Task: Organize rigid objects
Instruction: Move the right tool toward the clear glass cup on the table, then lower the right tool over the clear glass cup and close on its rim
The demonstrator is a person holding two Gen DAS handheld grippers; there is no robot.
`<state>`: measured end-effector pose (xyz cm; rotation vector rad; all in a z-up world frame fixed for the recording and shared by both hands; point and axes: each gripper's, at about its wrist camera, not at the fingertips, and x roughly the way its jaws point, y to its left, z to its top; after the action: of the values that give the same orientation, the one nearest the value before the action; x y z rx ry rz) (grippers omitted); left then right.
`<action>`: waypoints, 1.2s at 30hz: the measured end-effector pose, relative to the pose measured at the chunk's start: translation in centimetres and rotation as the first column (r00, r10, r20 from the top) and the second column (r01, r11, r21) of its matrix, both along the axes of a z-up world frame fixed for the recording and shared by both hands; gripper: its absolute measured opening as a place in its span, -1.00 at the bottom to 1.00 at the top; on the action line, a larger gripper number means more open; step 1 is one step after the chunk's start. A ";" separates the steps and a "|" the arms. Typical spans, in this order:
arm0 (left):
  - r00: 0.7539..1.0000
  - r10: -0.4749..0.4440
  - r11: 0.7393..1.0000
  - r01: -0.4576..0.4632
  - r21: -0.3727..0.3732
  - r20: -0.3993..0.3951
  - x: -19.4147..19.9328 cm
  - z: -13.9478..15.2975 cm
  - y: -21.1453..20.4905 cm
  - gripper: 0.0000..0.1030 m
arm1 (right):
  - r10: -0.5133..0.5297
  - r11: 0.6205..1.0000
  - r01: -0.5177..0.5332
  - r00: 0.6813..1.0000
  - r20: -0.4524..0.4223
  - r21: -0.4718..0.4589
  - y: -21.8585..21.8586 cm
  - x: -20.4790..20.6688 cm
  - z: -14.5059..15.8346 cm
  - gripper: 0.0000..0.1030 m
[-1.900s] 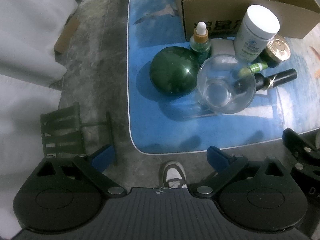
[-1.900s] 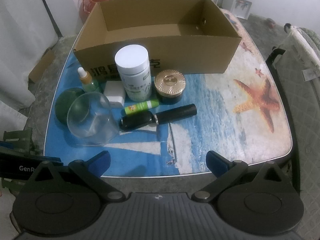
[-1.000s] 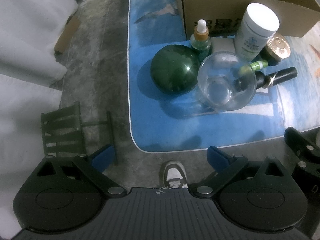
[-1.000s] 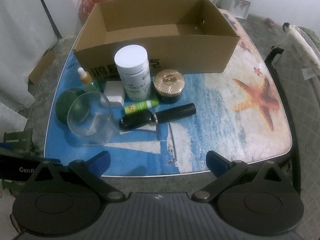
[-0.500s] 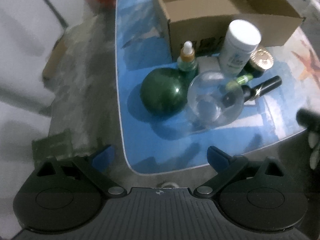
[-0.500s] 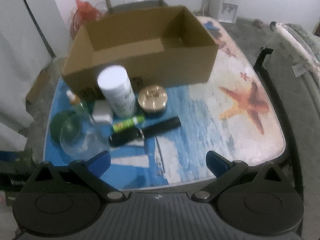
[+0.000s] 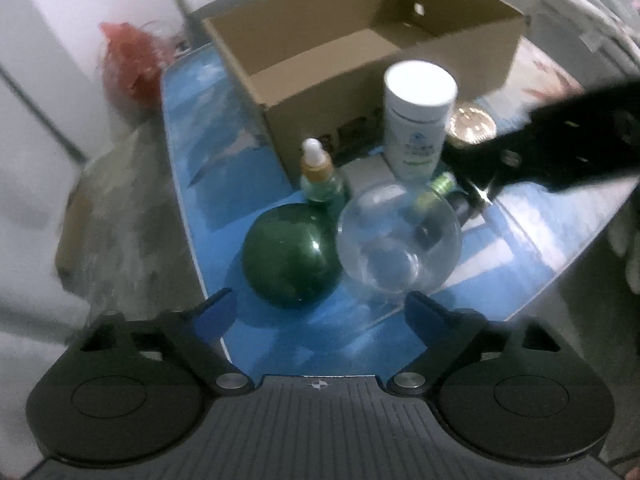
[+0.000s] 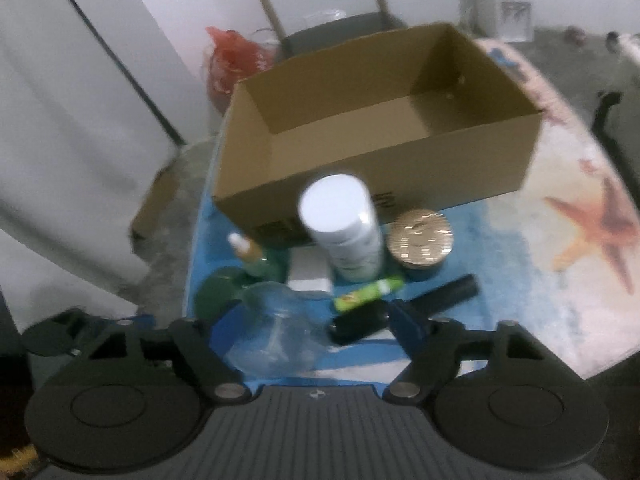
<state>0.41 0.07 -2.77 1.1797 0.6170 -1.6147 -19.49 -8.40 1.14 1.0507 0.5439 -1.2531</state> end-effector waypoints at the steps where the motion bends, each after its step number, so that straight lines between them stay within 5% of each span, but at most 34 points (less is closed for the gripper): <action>1: 1.000 -0.022 1.000 0.022 0.002 -0.001 -0.1 -0.2 0.1 0.67 | 0.013 1.000 -0.013 1.000 0.002 0.004 -0.3 0.2 -0.4 0.38; 7: 0.991 -0.131 0.991 0.131 -0.010 -0.013 -0.7 -0.9 0.7 0.46 | 0.073 0.997 -0.074 0.996 0.043 0.033 -1.7 0.9 -2.1 0.19; 13: 0.979 -0.202 0.979 0.202 -0.014 -0.020 -1.5 -1.3 0.3 0.44 | 0.117 0.990 -0.121 0.992 0.056 0.072 -2.8 1.7 -3.4 -0.29; 22: 0.961 -0.276 0.961 0.276 -0.015 0.003 -2.6 -2.0 0.1 0.29 | 0.132 0.985 -0.136 0.990 0.048 0.101 -3.5 1.3 -3.8 -0.56; 36: 0.932 -0.351 0.931 0.357 -0.075 0.087 -3.6 -2.9 0.8 0.36 | 0.065 0.988 -0.083 0.989 0.135 0.128 -3.7 -0.3 -5.2 -0.64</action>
<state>-3.18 0.85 -5.63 1.3315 0.2892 -1.8697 -19.83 -12.05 -4.07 1.2044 0.5672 -1.0861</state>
